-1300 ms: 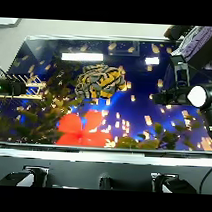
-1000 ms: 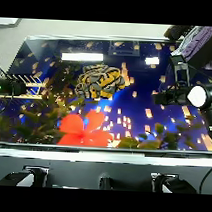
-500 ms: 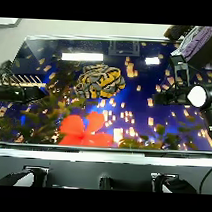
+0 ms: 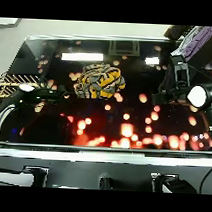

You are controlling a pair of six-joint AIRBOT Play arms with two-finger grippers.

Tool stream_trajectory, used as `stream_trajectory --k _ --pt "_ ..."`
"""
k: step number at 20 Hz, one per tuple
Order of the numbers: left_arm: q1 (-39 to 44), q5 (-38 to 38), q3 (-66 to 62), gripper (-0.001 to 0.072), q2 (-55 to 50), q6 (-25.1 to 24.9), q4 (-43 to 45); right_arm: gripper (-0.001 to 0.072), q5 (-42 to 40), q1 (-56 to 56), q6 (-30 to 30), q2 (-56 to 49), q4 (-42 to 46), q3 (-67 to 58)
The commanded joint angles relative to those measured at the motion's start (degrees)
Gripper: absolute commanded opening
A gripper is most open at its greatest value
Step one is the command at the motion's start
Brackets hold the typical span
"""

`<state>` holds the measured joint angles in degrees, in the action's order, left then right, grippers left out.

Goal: Fold the clothes and pants, and hang the long-sleeved shirts on hangers.

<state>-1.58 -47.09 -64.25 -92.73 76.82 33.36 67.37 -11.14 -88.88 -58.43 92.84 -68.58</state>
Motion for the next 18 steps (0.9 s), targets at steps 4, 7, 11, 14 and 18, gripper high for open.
stream_trajectory --k 4,7,11,14,18 --pt "6.86 5.70 -8.37 0.0605 -10.27 0.33 -4.04 0.0025 0.00 -0.07 -0.04 0.04 -0.07 0.02" --pt "6.88 4.92 -8.35 0.0021 -10.62 0.55 -4.02 0.0026 -0.04 -0.07 -0.20 0.04 -1.88 0.02" --pt "6.05 3.80 -8.35 0.0020 -9.51 0.52 -3.93 0.0437 -6.12 -0.07 -7.85 -2.95 -5.86 0.22" --pt "5.46 3.17 -8.33 0.0020 -9.11 0.55 -3.80 0.0555 -13.79 -0.07 -17.20 -11.82 -13.64 0.20" --pt "5.42 2.56 -8.33 0.0020 -9.09 0.52 -3.80 0.0564 -24.96 -0.20 -1.27 -26.75 -46.90 0.20"
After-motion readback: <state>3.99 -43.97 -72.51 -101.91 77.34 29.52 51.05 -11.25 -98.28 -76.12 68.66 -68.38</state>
